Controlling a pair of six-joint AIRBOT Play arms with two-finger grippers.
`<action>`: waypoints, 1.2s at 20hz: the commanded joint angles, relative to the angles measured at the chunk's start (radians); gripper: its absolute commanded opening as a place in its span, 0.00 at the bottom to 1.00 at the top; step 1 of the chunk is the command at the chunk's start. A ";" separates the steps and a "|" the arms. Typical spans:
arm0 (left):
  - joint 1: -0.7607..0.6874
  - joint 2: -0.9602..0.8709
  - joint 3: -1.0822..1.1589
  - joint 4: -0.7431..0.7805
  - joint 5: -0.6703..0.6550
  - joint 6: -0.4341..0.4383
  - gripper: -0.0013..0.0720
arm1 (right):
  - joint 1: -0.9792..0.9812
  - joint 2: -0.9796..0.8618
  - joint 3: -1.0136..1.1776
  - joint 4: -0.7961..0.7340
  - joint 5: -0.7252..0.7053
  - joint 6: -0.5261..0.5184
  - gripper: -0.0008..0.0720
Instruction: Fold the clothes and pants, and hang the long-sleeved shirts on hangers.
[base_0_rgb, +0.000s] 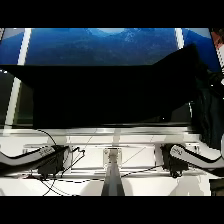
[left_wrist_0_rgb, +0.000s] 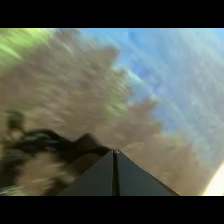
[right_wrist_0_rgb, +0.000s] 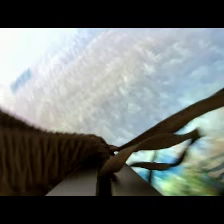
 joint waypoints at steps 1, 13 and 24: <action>-0.063 -0.162 -0.009 -0.214 0.134 -0.005 0.03 | 0.042 -0.137 0.093 0.172 -0.068 0.034 0.05; -0.108 -0.278 -0.009 -0.317 0.494 -0.005 0.03 | 0.051 -0.225 0.217 0.227 -0.151 0.032 0.05; -0.176 -0.357 -0.009 -0.316 0.523 0.006 0.03 | 0.051 -0.235 0.217 0.050 -0.107 0.031 0.05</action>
